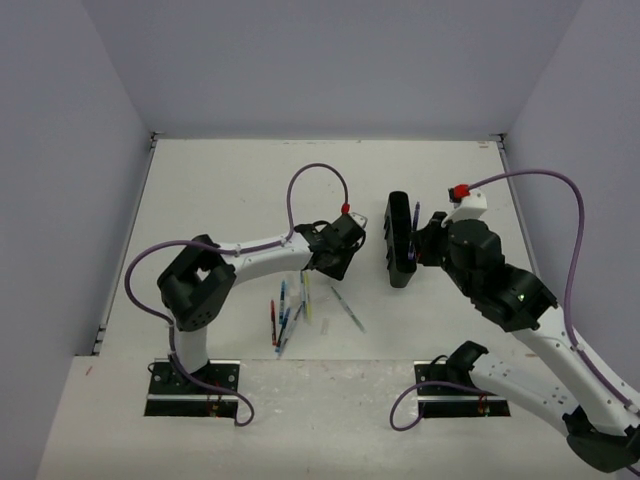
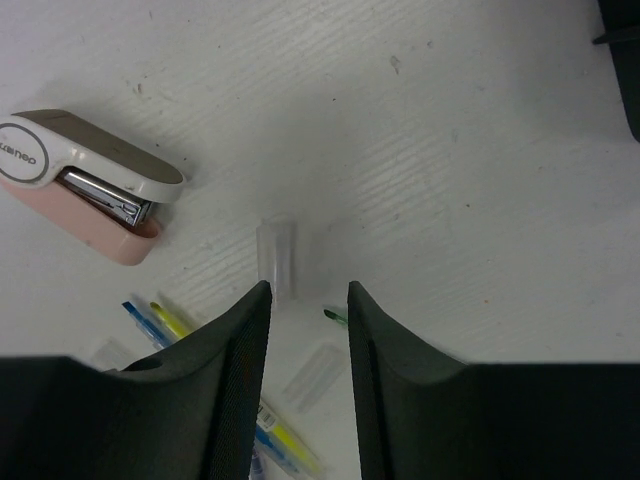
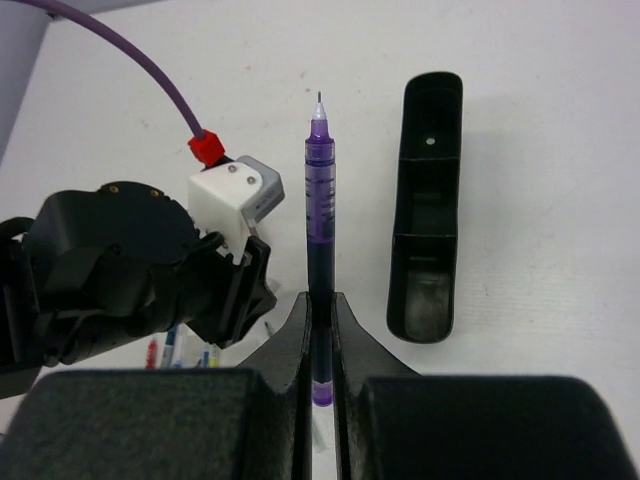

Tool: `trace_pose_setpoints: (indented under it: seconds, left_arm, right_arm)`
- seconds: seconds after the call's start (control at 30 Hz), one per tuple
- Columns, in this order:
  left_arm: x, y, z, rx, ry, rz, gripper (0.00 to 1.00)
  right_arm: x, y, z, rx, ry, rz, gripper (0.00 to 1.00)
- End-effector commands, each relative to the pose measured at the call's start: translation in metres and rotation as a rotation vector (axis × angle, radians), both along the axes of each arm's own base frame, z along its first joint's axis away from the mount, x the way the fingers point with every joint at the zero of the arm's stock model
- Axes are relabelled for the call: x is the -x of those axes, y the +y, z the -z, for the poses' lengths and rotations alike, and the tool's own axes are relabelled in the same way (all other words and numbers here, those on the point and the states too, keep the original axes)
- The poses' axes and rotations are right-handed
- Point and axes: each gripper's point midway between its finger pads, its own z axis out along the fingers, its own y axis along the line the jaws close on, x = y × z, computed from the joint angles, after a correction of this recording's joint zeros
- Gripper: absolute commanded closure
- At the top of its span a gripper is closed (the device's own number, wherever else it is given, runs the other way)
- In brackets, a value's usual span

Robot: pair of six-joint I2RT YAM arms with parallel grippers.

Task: Sort the stationery into containers
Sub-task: Pick up the pen cap from the center of the board.

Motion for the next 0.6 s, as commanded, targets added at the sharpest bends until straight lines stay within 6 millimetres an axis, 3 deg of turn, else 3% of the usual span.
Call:
trace_pose_setpoints:
  seconds: [0.0, 0.2, 0.57]
  left_arm:
    - [-0.011, -0.007, -0.011, 0.017, -0.03, -0.019, 0.63]
    - [-0.013, 0.008, 0.008, -0.074, -0.029, -0.045, 0.63]
    - [-0.018, 0.011, 0.031, -0.088, 0.019, -0.038, 0.64]
  right_arm:
    - [-0.002, -0.003, 0.018, 0.055, 0.045, 0.012, 1.0]
    - [-0.004, 0.004, 0.025, 0.068, 0.075, -0.007, 1.0]
    - [-0.008, 0.013, 0.033, 0.078, 0.101, -0.036, 1.0]
